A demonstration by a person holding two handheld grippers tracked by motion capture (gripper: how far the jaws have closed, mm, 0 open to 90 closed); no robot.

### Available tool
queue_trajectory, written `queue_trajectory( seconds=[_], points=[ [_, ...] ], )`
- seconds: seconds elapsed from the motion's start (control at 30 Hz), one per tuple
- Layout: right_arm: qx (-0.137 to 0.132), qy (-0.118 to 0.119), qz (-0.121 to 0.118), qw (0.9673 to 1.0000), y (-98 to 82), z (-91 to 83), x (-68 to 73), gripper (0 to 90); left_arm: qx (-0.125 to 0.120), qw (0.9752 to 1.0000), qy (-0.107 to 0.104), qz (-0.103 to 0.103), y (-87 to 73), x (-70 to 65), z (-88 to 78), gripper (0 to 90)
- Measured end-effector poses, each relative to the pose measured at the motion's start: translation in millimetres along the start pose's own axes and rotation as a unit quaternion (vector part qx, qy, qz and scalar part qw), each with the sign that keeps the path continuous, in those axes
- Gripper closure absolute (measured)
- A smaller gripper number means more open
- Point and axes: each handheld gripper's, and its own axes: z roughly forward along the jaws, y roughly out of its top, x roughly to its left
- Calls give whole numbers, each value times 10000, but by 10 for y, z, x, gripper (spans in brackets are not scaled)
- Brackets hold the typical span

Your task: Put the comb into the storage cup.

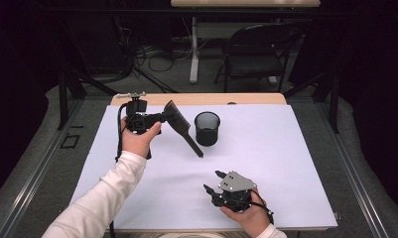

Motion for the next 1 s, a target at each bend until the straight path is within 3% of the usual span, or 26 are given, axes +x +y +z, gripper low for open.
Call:
queue_trajectory(
  seconds=[0.33, 0.63, 1.0],
  points=[
    [-221, 21, 11, 9998, -20, -28, -3, 362, -80, 9998, 126, 92, 130, -44, 87, 837],
    [-230, 23, 16, 9997, 1, -41, 7, 260, -176, 9997, 162, 82, 235, -60, 127, 837],
    [-282, -217, 393, 9986, 9, -67, -65, 66, -270, 9994, 197, 65, 370, -88, 183, 837]
  ],
)
